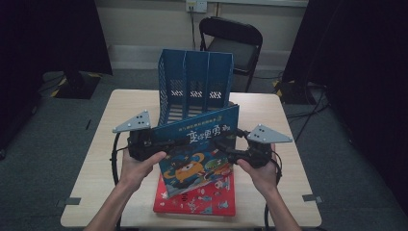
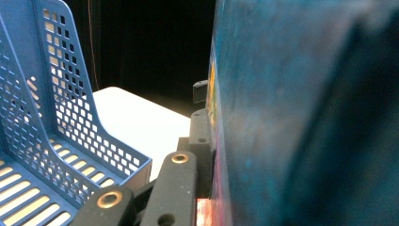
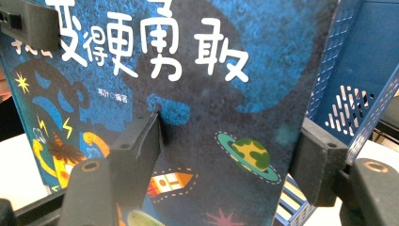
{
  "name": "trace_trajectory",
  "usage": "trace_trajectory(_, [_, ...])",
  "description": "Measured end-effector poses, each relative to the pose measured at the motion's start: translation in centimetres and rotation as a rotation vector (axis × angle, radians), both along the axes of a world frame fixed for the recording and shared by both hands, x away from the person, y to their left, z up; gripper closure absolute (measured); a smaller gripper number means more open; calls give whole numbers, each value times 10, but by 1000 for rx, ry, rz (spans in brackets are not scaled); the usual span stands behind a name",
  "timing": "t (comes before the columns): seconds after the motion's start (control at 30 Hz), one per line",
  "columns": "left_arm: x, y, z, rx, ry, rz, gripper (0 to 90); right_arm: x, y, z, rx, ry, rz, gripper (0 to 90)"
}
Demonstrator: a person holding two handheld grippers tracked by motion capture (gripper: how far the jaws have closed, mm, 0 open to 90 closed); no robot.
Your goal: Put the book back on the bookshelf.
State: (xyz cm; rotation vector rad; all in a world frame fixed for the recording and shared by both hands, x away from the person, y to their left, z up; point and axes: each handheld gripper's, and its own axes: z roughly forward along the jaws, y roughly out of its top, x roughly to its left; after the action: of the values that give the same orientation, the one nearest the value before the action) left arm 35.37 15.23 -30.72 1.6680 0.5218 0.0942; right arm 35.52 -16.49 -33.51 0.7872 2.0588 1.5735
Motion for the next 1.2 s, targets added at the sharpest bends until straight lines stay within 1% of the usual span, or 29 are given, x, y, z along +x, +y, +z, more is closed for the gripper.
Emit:
trace_trajectory(0.07, [0, 0, 0, -1, 1, 1, 798, 0, 0, 0, 2, 2, -1, 319])
trace_trajectory(0.13, [-2, -1, 0, 5, -14, 2, 814, 1, 0, 0, 2, 2, 0, 319])
trace_trajectory(0.2, [-5, -2, 0, 11, -25, 14, 825, 2, 0, -1, 4, 5, 4, 319])
trace_trajectory(0.3, [-7, -2, 1, 22, -24, 23, 829, 3, -1, -1, 9, 9, 17, 323])
trace_trajectory(0.43, [-7, -1, 1, 22, -5, 48, 832, 4, -2, -1, -4, 13, 12, 361])
trace_trajectory(0.5, [-5, 1, 1, 16, 20, 68, 834, 6, -4, -4, -12, 19, 10, 367])
trace_trajectory(0.53, [-3, 4, 0, 8, 46, 82, 834, 6, -5, -5, -15, 27, 10, 369])
trace_trajectory(0.57, [-1, 7, -1, -2, 63, 92, 834, 7, -6, -7, -19, 33, 7, 367])
trace_trajectory(0.63, [2, 12, -3, -21, 77, 107, 834, 8, -8, -8, -25, 37, 1, 363])
trace_trajectory(0.7, [3, 15, -3, -23, 86, 114, 834, 9, -10, -8, -26, 39, -3, 361])
trace_trajectory(0.77, [3, 18, 0, -8, 84, 115, 834, 10, -11, -8, -19, 44, -11, 356])
trace_trajectory(0.97, [2, 20, 6, -2, 72, 141, 835, 13, -14, -10, -22, 55, -22, 345])
trace_trajectory(1.03, [2, 20, 9, 2, 68, 143, 835, 14, -13, -10, -26, 60, -21, 342])
trace_trajectory(1.13, [2, 20, 14, 25, 61, 139, 835, 15, -13, -11, -30, 66, -20, 338])
trace_trajectory(1.2, [2, 19, 18, 38, 47, 140, 835, 15, -13, -12, -33, 69, -23, 337])
